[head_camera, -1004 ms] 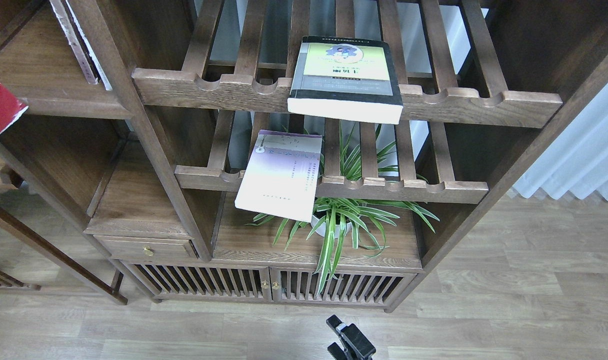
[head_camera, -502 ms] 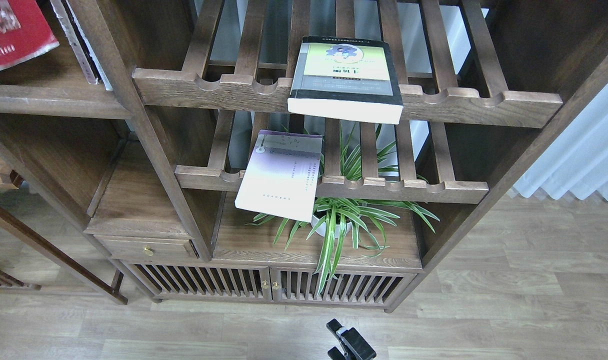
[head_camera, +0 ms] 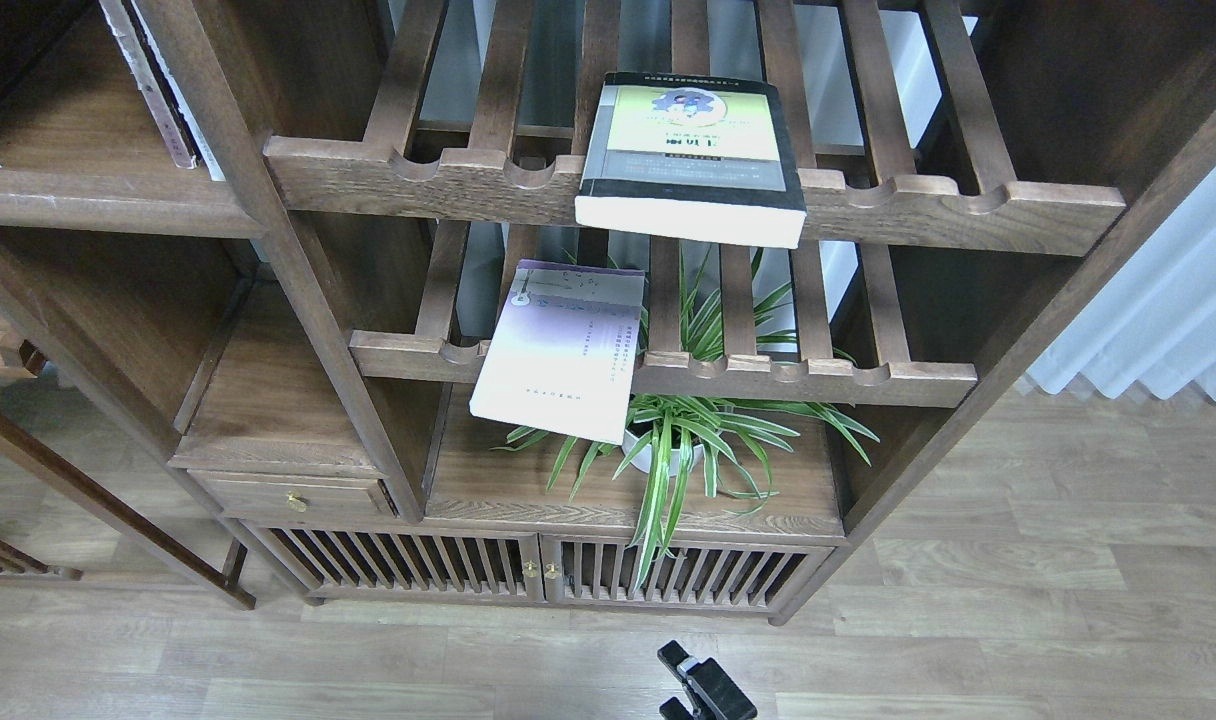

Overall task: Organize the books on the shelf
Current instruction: 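Insert the red book upright into the tall shelf with the left gripper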

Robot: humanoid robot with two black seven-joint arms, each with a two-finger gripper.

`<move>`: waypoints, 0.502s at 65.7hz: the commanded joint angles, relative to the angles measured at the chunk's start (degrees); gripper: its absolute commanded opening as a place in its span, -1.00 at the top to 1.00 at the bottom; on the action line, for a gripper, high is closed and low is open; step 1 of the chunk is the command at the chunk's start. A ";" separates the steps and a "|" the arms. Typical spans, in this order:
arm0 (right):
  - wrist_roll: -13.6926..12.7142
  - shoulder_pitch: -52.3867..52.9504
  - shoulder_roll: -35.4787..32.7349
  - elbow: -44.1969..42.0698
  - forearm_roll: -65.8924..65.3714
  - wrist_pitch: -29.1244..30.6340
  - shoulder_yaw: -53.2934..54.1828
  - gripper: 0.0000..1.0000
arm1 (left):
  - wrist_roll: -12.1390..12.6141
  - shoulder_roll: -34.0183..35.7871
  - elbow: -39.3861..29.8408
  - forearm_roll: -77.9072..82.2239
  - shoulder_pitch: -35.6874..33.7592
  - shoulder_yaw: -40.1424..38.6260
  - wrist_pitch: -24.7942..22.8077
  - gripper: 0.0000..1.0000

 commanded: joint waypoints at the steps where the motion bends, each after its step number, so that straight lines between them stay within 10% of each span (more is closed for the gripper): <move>1: 0.00 0.11 0.00 0.03 0.00 -0.01 0.00 -0.99 | -0.25 -1.61 4.53 1.42 -5.31 2.96 0.00 0.86; 33: 0.00 0.55 -0.08 0.03 1.67 -0.01 0.00 -0.99 | -0.78 -4.86 14.55 1.24 -16.92 13.61 0.00 0.84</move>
